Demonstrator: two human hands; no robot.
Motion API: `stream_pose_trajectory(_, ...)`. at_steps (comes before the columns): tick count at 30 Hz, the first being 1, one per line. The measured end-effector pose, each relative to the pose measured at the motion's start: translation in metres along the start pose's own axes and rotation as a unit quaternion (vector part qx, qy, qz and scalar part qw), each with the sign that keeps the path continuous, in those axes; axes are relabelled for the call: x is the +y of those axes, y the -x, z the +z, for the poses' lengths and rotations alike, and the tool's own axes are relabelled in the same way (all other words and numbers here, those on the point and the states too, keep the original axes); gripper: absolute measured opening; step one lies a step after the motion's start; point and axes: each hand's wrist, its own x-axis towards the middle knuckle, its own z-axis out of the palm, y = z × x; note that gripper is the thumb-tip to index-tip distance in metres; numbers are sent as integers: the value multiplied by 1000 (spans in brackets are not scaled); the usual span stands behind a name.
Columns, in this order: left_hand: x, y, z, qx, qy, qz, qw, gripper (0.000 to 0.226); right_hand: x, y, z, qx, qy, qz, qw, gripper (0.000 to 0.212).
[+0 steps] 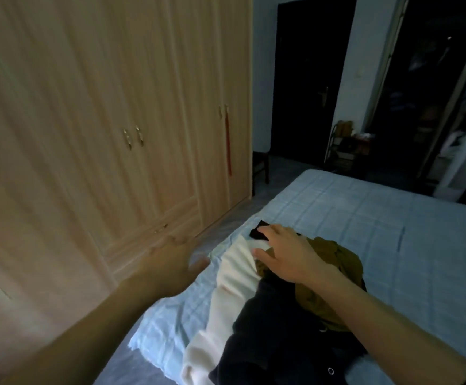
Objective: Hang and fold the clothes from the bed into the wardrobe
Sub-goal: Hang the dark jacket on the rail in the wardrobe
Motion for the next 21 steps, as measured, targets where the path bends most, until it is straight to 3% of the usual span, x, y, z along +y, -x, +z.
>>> stream_pose_trajectory(4, -7, -51, 19, -31, 50, 13, 998, 58, 18, -13, 9, -4, 12, 56, 998, 61)
stream_pose_trajectory(13, -54, -152, 31, -51, 58, 204, 976, 56, 5, -34, 15, 38, -5, 208, 977, 58)
stream_pose_trajectory(21, -36, -192, 38, -60, 100, 299, 947, 51, -13, 2, 13, 73, 5, 335, 939, 49)
